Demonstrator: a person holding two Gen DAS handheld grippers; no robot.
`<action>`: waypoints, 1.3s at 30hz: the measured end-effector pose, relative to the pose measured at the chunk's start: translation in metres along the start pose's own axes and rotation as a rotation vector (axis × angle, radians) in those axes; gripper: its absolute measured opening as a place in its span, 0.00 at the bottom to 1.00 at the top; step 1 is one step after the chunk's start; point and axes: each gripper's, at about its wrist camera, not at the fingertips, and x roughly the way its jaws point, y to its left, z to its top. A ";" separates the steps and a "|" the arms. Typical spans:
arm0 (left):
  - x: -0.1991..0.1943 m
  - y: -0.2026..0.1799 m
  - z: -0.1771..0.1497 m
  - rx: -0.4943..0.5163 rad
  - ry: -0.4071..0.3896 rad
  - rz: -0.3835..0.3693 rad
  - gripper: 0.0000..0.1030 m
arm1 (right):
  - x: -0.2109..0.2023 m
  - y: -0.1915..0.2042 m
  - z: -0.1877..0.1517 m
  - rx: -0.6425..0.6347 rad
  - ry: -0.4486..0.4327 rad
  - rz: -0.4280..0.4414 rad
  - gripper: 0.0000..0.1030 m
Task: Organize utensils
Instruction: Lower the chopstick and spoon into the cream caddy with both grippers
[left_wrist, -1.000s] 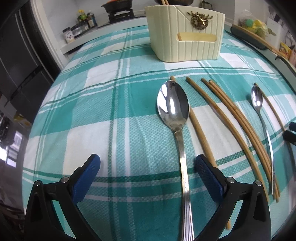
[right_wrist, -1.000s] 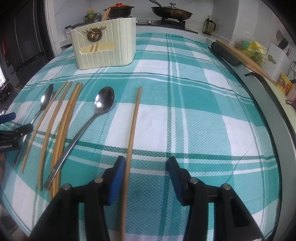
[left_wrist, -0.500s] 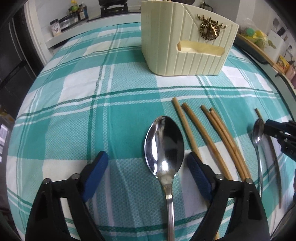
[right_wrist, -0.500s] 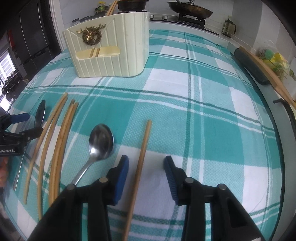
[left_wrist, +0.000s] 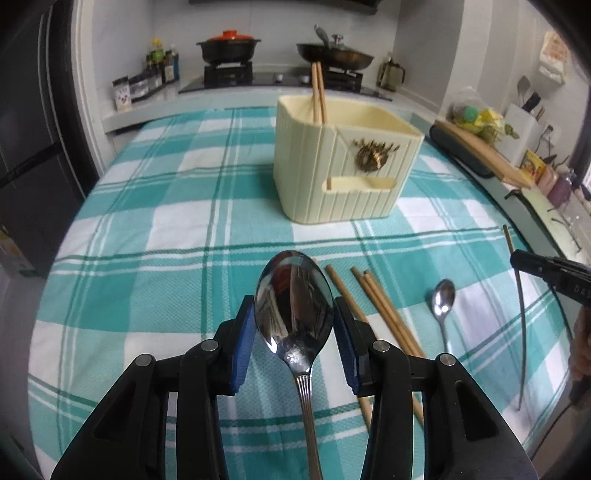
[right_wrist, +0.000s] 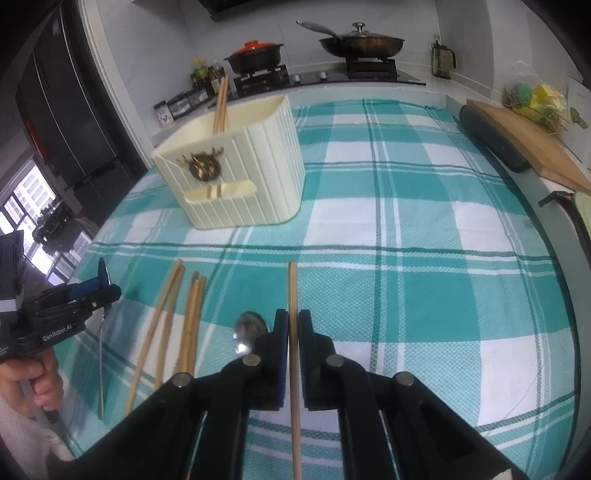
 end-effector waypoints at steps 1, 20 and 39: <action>-0.013 -0.001 0.001 0.001 -0.025 -0.007 0.40 | -0.013 0.002 0.000 -0.004 -0.021 0.010 0.05; -0.114 -0.003 0.048 -0.031 -0.221 -0.110 0.40 | -0.134 0.027 0.017 -0.024 -0.388 0.040 0.05; -0.075 0.005 0.249 -0.075 -0.373 -0.058 0.40 | -0.096 0.077 0.211 -0.149 -0.611 0.074 0.05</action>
